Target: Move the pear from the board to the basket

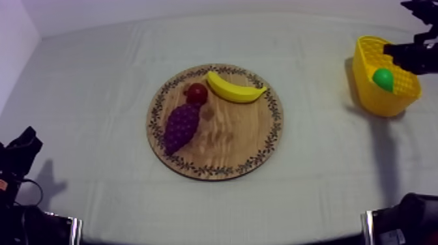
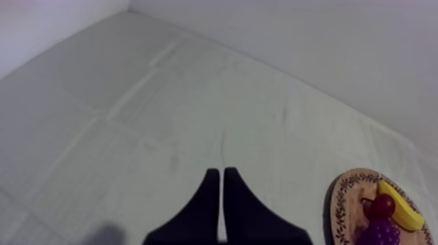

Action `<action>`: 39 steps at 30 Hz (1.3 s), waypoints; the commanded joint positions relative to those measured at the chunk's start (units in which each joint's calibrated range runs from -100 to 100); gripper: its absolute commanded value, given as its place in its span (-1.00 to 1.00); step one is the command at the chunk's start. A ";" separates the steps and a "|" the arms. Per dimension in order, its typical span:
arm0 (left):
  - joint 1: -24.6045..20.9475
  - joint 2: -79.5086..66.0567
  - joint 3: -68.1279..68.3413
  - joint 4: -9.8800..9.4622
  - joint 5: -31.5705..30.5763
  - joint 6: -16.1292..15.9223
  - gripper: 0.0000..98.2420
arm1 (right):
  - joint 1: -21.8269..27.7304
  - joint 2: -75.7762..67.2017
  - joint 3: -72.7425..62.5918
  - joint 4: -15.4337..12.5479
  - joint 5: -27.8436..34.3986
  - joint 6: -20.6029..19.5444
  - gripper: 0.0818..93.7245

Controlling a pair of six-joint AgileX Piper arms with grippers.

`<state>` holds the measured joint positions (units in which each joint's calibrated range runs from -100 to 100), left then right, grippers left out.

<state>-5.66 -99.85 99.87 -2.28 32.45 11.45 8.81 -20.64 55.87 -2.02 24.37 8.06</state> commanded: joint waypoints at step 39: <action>-0.02 0.02 0.02 0.00 0.05 0.01 -1.00 | -5.73 -74.88 40.16 6.02 15.56 3.02 -0.99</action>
<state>-5.66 -99.85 99.87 -2.28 32.45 11.45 2.91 -95.59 95.37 4.16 40.34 10.92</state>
